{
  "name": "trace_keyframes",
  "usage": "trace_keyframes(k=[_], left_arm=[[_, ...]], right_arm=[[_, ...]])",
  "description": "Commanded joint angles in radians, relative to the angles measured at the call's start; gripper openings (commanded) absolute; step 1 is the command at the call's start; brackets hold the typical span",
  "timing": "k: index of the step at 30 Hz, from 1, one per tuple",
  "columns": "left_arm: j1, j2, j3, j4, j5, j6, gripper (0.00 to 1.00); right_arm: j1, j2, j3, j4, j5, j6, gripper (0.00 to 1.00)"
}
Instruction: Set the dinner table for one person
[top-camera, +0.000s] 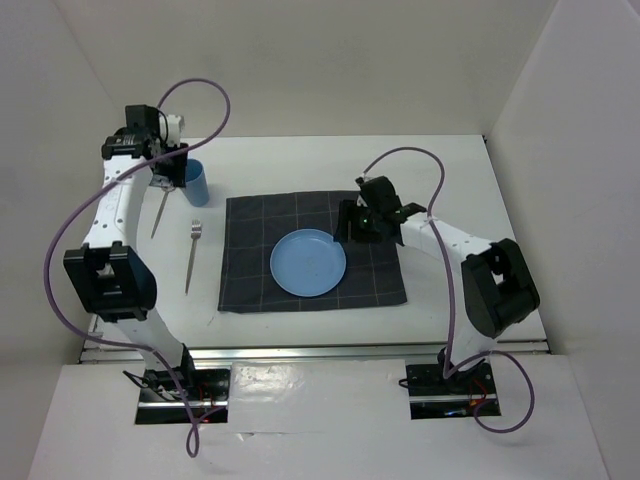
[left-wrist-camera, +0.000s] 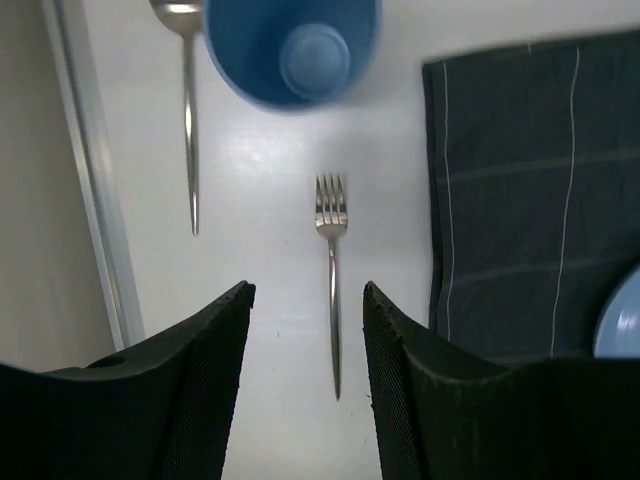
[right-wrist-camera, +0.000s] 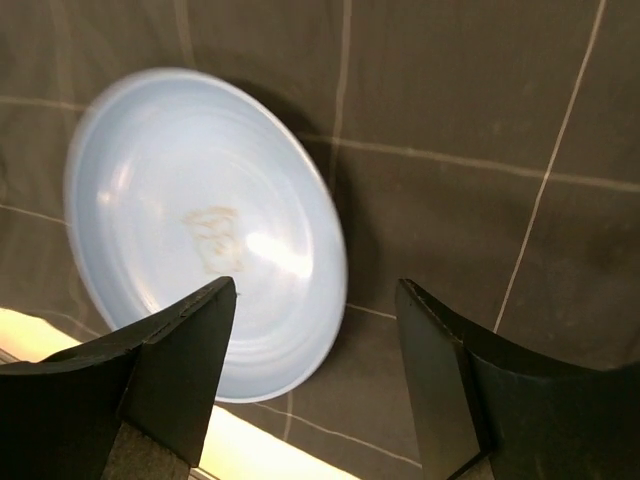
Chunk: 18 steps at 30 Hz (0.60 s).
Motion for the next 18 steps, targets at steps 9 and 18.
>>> trace_keyframes(k=[9,18], left_arm=[[0.006,0.371,0.382,0.121,-0.207,-0.084,0.56],[0.006,0.541,0.392,0.074,-0.255,-0.054,0.56]], right_arm=[[-0.001,-0.069,0.105,-0.021,0.017,-0.017,0.73],[-0.001,-0.069,0.134,-0.039,0.040,-0.017,0.73]])
